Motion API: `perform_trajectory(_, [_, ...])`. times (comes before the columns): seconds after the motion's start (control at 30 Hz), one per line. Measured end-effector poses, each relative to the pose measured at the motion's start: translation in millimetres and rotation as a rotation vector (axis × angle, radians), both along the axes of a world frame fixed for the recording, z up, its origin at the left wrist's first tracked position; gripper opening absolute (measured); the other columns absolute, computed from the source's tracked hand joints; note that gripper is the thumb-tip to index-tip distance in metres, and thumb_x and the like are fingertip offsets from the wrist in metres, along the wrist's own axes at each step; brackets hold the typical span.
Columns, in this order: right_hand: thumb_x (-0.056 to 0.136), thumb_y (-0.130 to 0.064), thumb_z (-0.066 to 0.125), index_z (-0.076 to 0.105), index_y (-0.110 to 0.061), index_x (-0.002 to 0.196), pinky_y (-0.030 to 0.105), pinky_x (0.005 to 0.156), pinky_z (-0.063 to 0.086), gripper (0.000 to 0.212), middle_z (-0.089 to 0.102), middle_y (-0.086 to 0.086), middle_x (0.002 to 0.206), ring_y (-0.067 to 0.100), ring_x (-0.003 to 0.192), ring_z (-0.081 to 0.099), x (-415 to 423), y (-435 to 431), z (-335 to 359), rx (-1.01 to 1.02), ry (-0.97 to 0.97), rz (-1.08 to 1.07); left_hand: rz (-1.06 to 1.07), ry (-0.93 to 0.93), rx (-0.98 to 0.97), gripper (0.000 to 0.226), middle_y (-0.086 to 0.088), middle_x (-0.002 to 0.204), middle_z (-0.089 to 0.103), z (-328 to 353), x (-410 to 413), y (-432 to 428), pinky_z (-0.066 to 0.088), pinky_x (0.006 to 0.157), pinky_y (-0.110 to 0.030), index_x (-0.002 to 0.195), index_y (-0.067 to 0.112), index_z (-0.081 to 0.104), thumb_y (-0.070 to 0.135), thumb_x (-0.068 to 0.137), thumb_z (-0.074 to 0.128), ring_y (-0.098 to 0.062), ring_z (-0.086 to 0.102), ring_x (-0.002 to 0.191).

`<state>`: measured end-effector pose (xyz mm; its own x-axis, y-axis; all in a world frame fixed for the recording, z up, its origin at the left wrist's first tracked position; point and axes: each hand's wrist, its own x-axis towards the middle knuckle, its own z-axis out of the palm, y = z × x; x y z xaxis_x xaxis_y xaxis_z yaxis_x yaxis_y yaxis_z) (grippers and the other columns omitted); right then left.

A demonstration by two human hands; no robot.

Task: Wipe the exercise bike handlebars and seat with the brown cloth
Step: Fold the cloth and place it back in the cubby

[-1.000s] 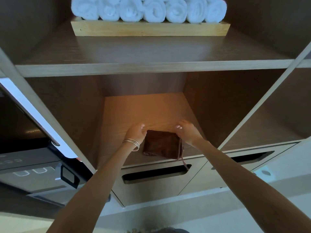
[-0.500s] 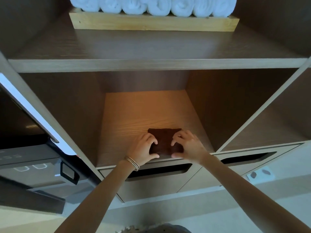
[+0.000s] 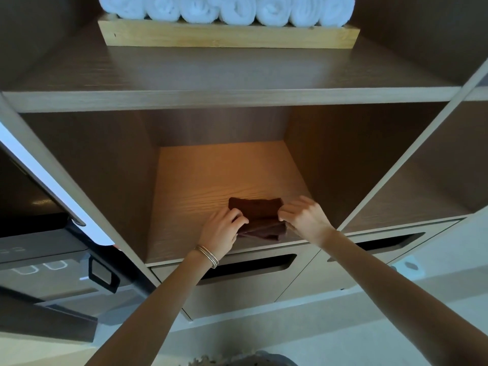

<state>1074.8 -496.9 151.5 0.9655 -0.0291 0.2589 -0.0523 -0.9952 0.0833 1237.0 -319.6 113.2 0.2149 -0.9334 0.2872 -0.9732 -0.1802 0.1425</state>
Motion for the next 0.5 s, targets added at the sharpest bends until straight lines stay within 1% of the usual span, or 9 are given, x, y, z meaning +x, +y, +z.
perform_trajectory(0.1, [0.062, -0.002, 0.077, 0.073, -0.014, 0.074, 0.033, 0.059, 0.058, 0.018, 0.072, 0.002, 0.085, 0.022, 0.075, 0.069, -15, 9, -18, 0.14, 0.075, -0.031, -0.03, -0.026, -0.075, 0.043, 0.002, 0.085, 0.068, -2, -3, 1, 0.054, 0.061, -0.032, 0.085, 0.019, 0.073, -0.008, 0.051, 0.082, -0.023, 0.063, 0.074])
perform_trajectory(0.13, [0.067, -0.006, 0.076, 0.074, -0.014, 0.078, 0.035, 0.06, 0.058, 0.014, 0.072, 0.003, 0.093, 0.022, 0.081, 0.069, -18, 11, -21, 0.189, 0.096, -0.053, -0.038, -0.015, -0.084, 0.042, 0.002, 0.086, 0.069, -3, -2, 2, 0.054, 0.063, -0.033, 0.085, 0.018, 0.074, -0.008, 0.053, 0.08, -0.024, 0.064, 0.075])
perform_trajectory(0.17, [0.074, -0.012, 0.074, 0.075, -0.015, 0.084, 0.036, 0.066, 0.058, 0.011, 0.071, 0.002, 0.101, 0.02, 0.088, 0.068, -20, 11, -21, 0.237, 0.125, -0.087, -0.043, 0.006, -0.067, 0.039, 0.001, 0.089, 0.069, -4, -1, 3, 0.053, 0.066, -0.035, 0.087, 0.018, 0.074, -0.007, 0.057, 0.079, -0.025, 0.064, 0.079])
perform_trajectory(0.23, [0.084, -0.026, 0.066, 0.075, -0.019, 0.093, 0.036, 0.079, 0.055, 0.015, 0.067, -0.002, 0.112, 0.015, 0.097, 0.064, -21, 11, -19, 0.344, 0.188, -0.143, -0.032, 0.087, 0.017, 0.023, 0.0, 0.099, 0.067, -3, 4, 4, 0.049, 0.079, -0.04, 0.09, 0.018, 0.072, 0.008, 0.069, 0.076, -0.027, 0.062, 0.094])
perform_trajectory(0.27, [0.086, -0.028, 0.064, 0.075, -0.019, 0.093, 0.037, 0.081, 0.054, 0.015, 0.068, -0.002, 0.112, 0.014, 0.097, 0.064, -20, 11, -17, 0.38, 0.155, -0.141, -0.012, 0.129, 0.057, 0.015, 0.002, 0.103, 0.065, -3, 6, 3, 0.045, 0.086, -0.04, 0.089, 0.019, 0.071, 0.02, 0.075, 0.073, -0.025, 0.059, 0.101])
perform_trajectory(0.33, [0.089, -0.024, 0.062, 0.074, -0.016, 0.093, 0.038, 0.082, 0.054, 0.016, 0.069, 0.001, 0.109, 0.018, 0.098, 0.064, -13, 13, -17, 0.405, 0.004, -0.157, 0.025, 0.164, 0.071, 0.018, 0.004, 0.11, 0.061, -1, 10, -4, 0.04, 0.091, -0.039, 0.084, 0.019, 0.068, 0.037, 0.082, 0.066, -0.021, 0.054, 0.107])
perform_trajectory(0.37, [0.09, -0.024, 0.059, 0.072, -0.015, 0.099, 0.038, 0.084, 0.053, 0.018, 0.067, 0.002, 0.113, 0.02, 0.103, 0.062, -8, 14, -17, 0.421, -0.041, -0.201, 0.043, 0.173, 0.062, 0.021, 0.004, 0.114, 0.06, 1, 11, -9, 0.04, 0.092, -0.039, 0.085, 0.019, 0.067, 0.039, 0.084, 0.062, -0.021, 0.053, 0.109])
perform_trajectory(0.43, [0.093, -0.029, 0.054, 0.064, -0.018, 0.115, 0.038, 0.089, 0.05, 0.027, 0.058, 0.0, 0.129, 0.021, 0.115, 0.056, 1, 17, -20, 0.454, 0.017, -0.322, 0.078, 0.184, 0.084, 0.026, 0.002, 0.13, 0.054, 0, 12, -18, 0.039, 0.098, -0.039, 0.108, 0.019, 0.061, 0.037, 0.09, 0.056, -0.022, 0.049, 0.119])
perform_trajectory(0.5, [0.094, -0.036, 0.05, 0.054, -0.026, 0.128, 0.041, 0.094, 0.048, 0.035, 0.047, -0.004, 0.141, 0.022, 0.123, 0.05, 4, 17, -28, 0.42, 0.212, -0.412, 0.113, 0.149, 0.245, 0.049, 0.001, 0.148, 0.038, -7, 12, -21, 0.027, 0.11, -0.043, 0.138, 0.022, 0.038, 0.039, 0.093, 0.048, -0.022, 0.036, 0.135])
